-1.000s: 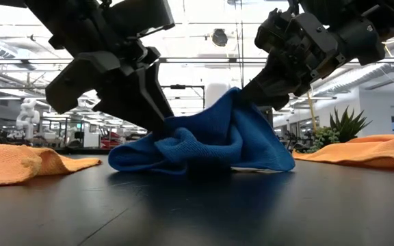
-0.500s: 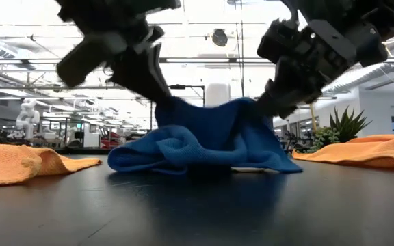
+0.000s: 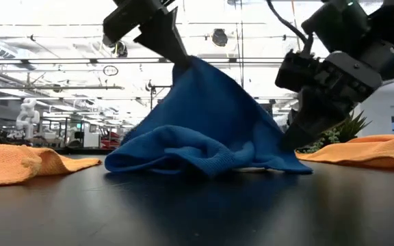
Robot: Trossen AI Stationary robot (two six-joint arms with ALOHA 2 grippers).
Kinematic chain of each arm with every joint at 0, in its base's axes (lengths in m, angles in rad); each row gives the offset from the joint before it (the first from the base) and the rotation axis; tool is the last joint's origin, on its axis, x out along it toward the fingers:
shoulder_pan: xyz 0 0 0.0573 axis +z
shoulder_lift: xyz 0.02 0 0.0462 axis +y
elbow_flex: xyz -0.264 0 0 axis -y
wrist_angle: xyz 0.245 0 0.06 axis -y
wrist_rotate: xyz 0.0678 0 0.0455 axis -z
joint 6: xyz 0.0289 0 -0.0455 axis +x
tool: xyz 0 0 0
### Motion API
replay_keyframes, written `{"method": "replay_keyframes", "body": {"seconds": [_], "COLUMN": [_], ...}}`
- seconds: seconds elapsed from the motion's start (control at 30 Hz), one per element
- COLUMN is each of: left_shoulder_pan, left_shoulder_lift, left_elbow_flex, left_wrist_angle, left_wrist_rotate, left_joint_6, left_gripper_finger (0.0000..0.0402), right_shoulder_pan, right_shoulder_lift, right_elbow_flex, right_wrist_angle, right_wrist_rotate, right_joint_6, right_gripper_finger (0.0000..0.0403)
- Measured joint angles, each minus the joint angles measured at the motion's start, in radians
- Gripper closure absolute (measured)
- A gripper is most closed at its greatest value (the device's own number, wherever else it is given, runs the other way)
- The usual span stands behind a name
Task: Fold microfiber towels
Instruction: Fold the blue microfiber towel
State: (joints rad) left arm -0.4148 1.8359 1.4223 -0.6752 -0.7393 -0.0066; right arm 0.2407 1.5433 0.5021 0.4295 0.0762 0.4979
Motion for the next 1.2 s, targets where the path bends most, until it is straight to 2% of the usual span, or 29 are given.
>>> {"method": "replay_keyframes", "body": {"seconds": [0.27, 0.83, 0.97, 1.07, 1.2], "left_shoulder_pan": [0.015, 0.025, 0.025, 0.025, 0.022], "left_shoulder_lift": [0.0, 0.0, 0.0, -0.003, -0.02], "left_elbow_flex": [0.097, 0.215, 0.227, 0.227, 0.229], "left_wrist_angle": [-0.042, -0.072, -0.088, -0.104, -0.149], "left_wrist_rotate": [-0.052, -0.127, -0.128, -0.128, -0.127], "left_joint_6": [0.029, 0.083, 0.076, 0.068, 0.011], "left_gripper_finger": [0.0401, 0.0401, 0.0401, 0.0401, 0.0401], "right_shoulder_pan": [0.004, 0.017, 0.03, 0.036, 0.036], "right_shoulder_lift": [0.0, 0.0, 0.0, 0.0, 0.0], "right_elbow_flex": [-0.059, -0.061, -0.061, -0.061, -0.061], "right_wrist_angle": [0.125, 0.12, 0.124, 0.136, 0.162], "right_wrist_rotate": [0.0, 0.0, 0.021, 0.027, -0.022], "right_joint_6": [0.024, 0.031, -0.02, -0.049, -0.073], "right_gripper_finger": [0.0275, 0.0284, 0.0287, 0.0306, 0.0359]}}
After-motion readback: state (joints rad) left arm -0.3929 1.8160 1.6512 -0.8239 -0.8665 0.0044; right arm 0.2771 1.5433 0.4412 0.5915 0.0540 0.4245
